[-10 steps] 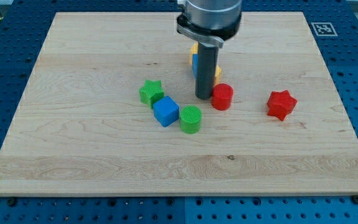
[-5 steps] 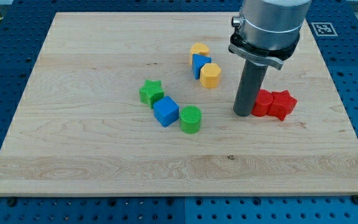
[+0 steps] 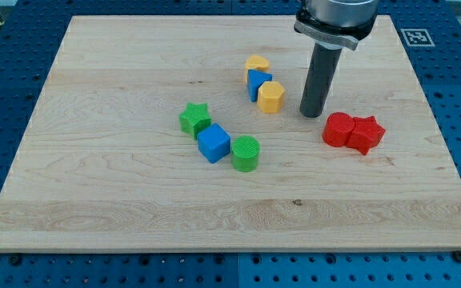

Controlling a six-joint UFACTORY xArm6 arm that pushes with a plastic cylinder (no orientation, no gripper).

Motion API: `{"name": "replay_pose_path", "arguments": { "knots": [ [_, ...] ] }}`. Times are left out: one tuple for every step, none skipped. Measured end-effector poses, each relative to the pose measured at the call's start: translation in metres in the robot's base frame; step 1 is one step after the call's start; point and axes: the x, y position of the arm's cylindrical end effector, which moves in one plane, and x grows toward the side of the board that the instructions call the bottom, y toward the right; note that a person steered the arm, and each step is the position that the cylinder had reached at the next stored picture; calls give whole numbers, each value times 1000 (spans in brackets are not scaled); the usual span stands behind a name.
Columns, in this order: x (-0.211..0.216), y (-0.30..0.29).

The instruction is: Push red circle closer to red star

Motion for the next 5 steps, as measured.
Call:
{"name": "replay_pose_path", "arguments": {
  "knots": [
    [20,28],
    [24,28],
    [24,28],
    [14,-1],
    [14,-3]
  ]
}}
